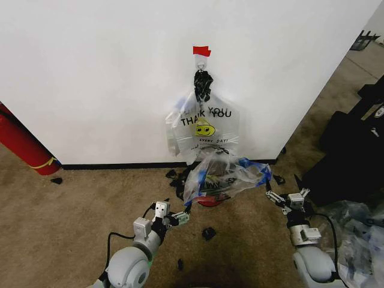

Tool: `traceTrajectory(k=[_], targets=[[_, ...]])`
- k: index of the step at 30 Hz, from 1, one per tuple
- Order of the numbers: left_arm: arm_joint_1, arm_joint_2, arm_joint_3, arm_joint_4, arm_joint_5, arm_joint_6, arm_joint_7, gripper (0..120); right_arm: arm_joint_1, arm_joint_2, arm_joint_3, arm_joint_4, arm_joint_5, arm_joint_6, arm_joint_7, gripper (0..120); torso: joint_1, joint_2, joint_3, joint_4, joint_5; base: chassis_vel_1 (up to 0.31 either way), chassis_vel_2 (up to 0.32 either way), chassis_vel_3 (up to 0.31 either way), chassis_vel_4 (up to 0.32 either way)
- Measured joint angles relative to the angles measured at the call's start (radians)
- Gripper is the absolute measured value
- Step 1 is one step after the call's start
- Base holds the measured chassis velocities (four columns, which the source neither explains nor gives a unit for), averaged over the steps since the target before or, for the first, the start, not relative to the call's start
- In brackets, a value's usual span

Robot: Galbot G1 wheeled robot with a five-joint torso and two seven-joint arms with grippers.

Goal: Pick up the garbage bag from the wall and place it over the trash bin.

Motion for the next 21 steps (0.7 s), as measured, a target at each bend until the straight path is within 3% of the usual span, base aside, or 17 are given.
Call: traceTrajectory(k=[5, 11, 15, 19, 21], targets=[[0.009, 0.012, -0.023, -0.004, -0.065, -0.072, 0.097, 100, 0.005, 0.0, 0.01, -0.004, 0.121, 0.029, -0.139, 100, 0.0, 0.0, 0.0, 0.0, 0.0, 0.0, 0.0, 0.0, 0.0], [-0.005, 0.038, -0.112, -0.038, -0.088, -0.142, 0.177, 100, 0.007, 0.003, 0.032, 0.014, 0.156, 0.048, -0.111, 100, 0.0, 0.0, 0.0, 0.0002, -0.0001, 0.0, 0.0, 0.0, 0.0], [-0.042, 0.068, -0.144, -0.059, -0.088, -0.094, 0.123, 100, 0.001, 0.009, 0.045, 0.048, 0.143, 0.044, -0.046, 100, 0.0, 0.0, 0.0, 0.0001, 0.0001, 0.0, 0.0, 0.0, 0.0], [-0.169, 0.138, -0.081, -0.023, -0.105, 0.091, -0.039, 100, -0.011, 0.028, 0.077, 0.099, 0.099, 0.04, 0.012, 100, 0.0, 0.0, 0.0, 0.0001, -0.0001, 0.0, 0.0, 0.0, 0.0], [-0.232, 0.15, -0.053, 0.013, -0.126, 0.134, -0.067, 100, -0.013, 0.036, 0.091, 0.113, 0.068, 0.041, 0.032, 100, 0.0, 0.0, 0.0, 0.0, -0.0004, 0.0, 0.0, 0.0, 0.0]])
